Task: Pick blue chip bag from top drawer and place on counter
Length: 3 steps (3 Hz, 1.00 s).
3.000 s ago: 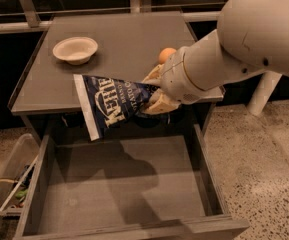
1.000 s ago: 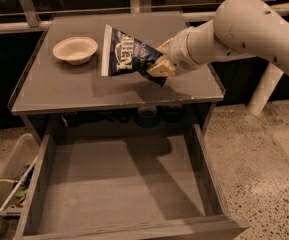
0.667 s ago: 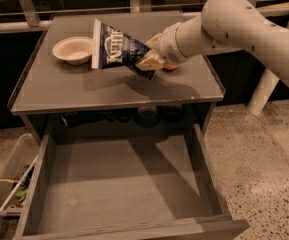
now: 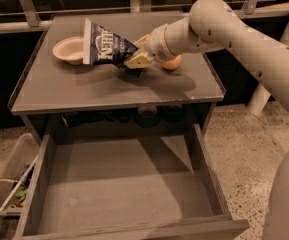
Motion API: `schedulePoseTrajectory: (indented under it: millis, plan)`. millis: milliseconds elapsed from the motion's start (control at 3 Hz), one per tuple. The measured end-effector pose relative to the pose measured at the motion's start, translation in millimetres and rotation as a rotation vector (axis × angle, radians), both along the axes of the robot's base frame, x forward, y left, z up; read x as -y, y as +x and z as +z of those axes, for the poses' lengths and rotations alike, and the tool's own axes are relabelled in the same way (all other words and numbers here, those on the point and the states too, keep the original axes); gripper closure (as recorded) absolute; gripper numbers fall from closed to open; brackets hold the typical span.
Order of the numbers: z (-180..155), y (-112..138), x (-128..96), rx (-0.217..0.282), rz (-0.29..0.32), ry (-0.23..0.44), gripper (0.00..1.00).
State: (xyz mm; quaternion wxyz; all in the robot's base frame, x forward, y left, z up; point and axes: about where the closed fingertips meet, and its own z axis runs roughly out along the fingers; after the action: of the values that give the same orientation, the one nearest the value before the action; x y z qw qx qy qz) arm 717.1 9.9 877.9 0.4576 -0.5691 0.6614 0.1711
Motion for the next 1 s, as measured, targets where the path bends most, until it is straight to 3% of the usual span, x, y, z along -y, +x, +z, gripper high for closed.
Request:
schedulePoseTrajectory:
  millis: [333,1000]
  plan:
    - [-12.8,-1.6,0.3,-0.032,-0.003,0.02,1.0]
    - [-13.0,-1.6,0.3,-0.033,-0.003,0.02,0.59]
